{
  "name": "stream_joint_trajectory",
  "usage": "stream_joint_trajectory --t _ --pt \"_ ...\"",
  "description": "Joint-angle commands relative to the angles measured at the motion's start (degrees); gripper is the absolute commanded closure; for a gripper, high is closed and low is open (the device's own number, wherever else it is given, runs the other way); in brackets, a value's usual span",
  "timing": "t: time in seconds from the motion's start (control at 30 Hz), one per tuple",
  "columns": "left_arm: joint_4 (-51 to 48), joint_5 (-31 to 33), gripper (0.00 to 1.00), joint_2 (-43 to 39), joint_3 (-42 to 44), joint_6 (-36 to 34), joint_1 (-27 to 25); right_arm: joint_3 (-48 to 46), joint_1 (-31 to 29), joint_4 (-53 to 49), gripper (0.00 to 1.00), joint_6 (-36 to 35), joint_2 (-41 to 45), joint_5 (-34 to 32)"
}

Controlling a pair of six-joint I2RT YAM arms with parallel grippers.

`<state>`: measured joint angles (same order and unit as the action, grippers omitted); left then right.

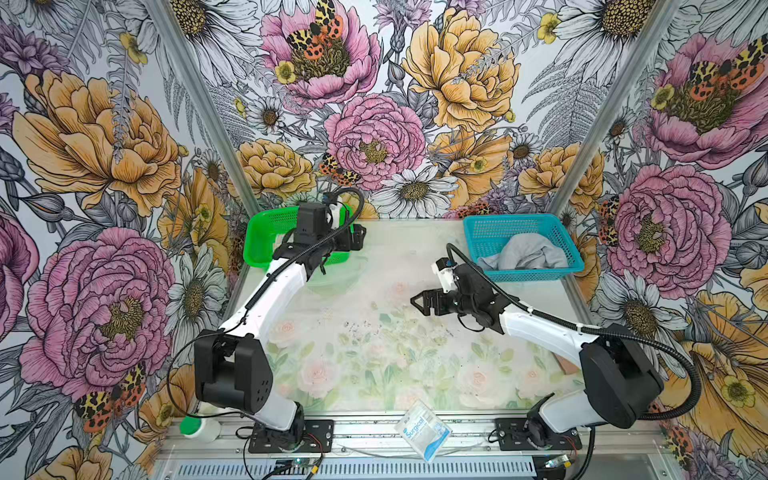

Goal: Fold and stack the towels
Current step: 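Release the towel with the left gripper while the right gripper reaches into the teal basket, then grasp the grey towel in the teal basket with the right gripper and lift it out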

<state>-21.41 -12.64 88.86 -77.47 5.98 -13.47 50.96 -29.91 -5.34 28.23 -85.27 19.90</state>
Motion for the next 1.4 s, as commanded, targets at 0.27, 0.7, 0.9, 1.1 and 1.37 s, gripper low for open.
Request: stream_joint_trajectory --t 0.27,0.7,0.9,1.1,1.37 --pt "3.22 -9.84 0.01 1.81 0.09 0.22 -1.39 17.77 22.21 -11.01 0.07 -0.61 -1.34 -13.56" --pt "3.21 -12.67 0.01 4.04 -0.74 1.40 -4.12 38.03 37.71 -22.80 0.10 -6.98 -26.08 -24.92" --pt "3.22 -12.91 0.01 4.43 -0.76 1.65 -4.61 50.72 38.73 -29.48 0.10 -8.50 -36.90 -25.42" --pt "3.21 -13.35 0.01 4.87 -0.99 2.10 -4.71 59.67 38.53 -34.54 0.12 -8.78 -44.59 -23.31" --pt "3.23 -13.36 0.01 5.08 -0.93 2.13 -4.70 62.07 38.51 -36.77 0.43 -10.30 -48.14 -21.32"
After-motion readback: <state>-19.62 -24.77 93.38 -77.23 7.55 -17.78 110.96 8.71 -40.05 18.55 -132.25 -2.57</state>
